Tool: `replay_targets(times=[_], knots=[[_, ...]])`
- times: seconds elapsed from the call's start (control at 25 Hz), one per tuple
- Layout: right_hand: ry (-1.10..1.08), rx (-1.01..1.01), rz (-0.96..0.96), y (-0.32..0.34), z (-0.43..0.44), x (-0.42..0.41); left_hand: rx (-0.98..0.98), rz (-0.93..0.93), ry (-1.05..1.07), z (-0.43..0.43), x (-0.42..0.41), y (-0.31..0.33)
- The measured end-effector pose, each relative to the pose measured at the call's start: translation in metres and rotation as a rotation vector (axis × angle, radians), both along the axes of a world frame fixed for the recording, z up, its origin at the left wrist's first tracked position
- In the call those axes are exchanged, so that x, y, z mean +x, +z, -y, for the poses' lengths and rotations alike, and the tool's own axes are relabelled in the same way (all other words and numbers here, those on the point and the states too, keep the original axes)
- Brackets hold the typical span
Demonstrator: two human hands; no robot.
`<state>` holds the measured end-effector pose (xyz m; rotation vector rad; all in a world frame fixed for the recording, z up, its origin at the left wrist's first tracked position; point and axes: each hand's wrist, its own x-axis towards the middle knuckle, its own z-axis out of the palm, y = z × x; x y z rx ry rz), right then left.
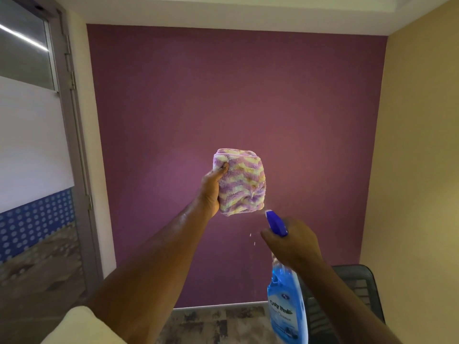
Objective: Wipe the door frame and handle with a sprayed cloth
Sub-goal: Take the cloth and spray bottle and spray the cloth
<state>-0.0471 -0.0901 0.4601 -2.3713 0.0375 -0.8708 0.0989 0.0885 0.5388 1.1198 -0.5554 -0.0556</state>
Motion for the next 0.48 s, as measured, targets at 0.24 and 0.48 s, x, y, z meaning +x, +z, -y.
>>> replay_targets(times=[0.24, 0.48], knots=[[0.019, 0.073, 0.055, 0.003, 0.004, -0.008, 0.02, -0.022, -0.021, 0.008, -0.004, -0.005], [-0.007, 0.044, 0.077, 0.043, 0.011, -0.005, 0.037, -0.04, -0.056, 0.019, -0.007, -0.014]])
